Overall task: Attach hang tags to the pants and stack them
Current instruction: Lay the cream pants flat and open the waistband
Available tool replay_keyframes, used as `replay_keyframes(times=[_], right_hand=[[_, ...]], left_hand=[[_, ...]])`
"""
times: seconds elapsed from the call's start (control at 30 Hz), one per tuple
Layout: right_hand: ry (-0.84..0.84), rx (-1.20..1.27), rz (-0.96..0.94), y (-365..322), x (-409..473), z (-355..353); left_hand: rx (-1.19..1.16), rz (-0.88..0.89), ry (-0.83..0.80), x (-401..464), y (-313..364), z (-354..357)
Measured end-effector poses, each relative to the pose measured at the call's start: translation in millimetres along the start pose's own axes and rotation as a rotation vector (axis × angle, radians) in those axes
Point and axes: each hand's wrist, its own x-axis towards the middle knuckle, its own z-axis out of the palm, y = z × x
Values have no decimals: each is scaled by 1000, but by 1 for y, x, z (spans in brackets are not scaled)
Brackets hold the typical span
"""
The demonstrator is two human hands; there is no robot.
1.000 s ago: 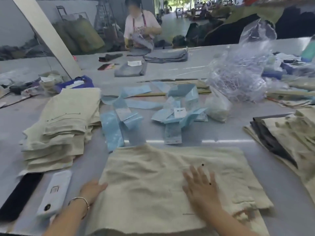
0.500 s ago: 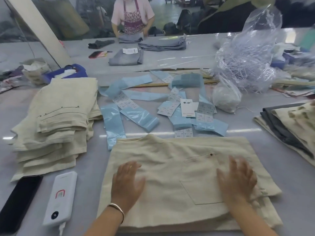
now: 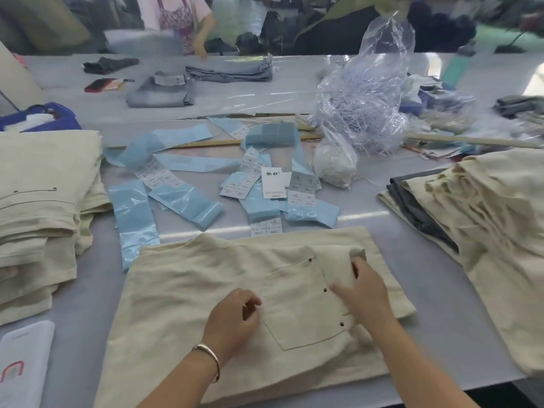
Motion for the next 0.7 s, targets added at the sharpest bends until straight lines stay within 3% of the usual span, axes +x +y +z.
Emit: replay_keyframes(times=[0.17,0.27,0.33,0.47,0.5,0.53,0.7], right_hand=[[-380,260,-167,-21,-21,15],[-548,366,-204,-22,-19,8],[-486,321,-263,-14,-12,-3],[123,106,-378,22,1,-23],[211,61,-359,33,5,-28],[220,31,-311,40,10,-32],[-185,281,6,61,35,-38]], left_hand=[[-584,-119,-189,20,64,26],[-560,-150,-128,36,83,35],[-554,-156,-84,46,86,37],[-568,-218,35,61,84,34],[-586,-222,45,63,85,32],[-597,-225,49,66,86,31],[-556,-216,118,76,92,35]])
